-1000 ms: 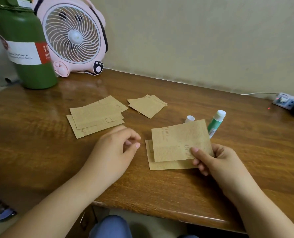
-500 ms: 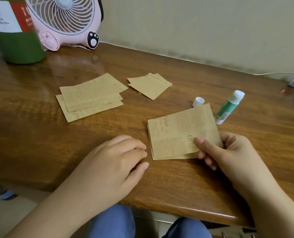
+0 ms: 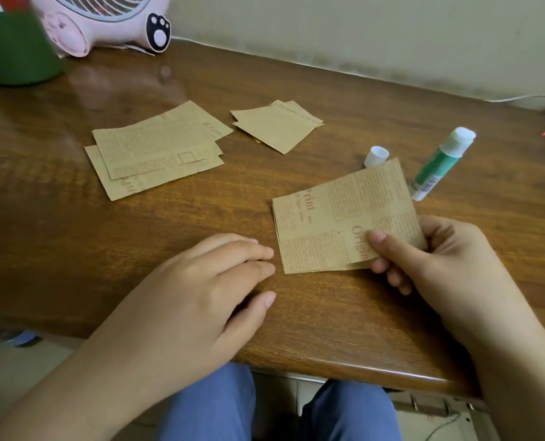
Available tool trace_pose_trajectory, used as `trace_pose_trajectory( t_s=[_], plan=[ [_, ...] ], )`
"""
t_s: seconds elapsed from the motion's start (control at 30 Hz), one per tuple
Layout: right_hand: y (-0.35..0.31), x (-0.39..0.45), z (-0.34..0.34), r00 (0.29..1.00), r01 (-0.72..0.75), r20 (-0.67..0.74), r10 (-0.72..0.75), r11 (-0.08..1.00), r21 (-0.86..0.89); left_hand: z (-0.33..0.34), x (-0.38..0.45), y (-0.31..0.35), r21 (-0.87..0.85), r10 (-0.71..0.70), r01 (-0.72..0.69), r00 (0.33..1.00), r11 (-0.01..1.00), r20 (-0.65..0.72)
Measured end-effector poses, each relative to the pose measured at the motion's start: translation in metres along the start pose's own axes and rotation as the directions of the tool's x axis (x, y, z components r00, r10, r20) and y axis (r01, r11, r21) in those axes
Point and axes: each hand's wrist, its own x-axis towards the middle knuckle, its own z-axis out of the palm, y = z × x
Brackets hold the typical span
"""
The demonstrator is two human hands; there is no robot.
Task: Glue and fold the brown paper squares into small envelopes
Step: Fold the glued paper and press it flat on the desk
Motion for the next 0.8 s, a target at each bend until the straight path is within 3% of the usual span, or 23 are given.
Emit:
trace_pose_trajectory(
  t_s=[0.8],
  plan=[
    [0.003,-0.0002,-0.0002,1.0,0.023,-0.002,-0.023,0.999,-0.025,-0.0006,-0.001,-0.0016,0.034,0.024,-0.025,0.999,0.999,0.03]
  ],
)
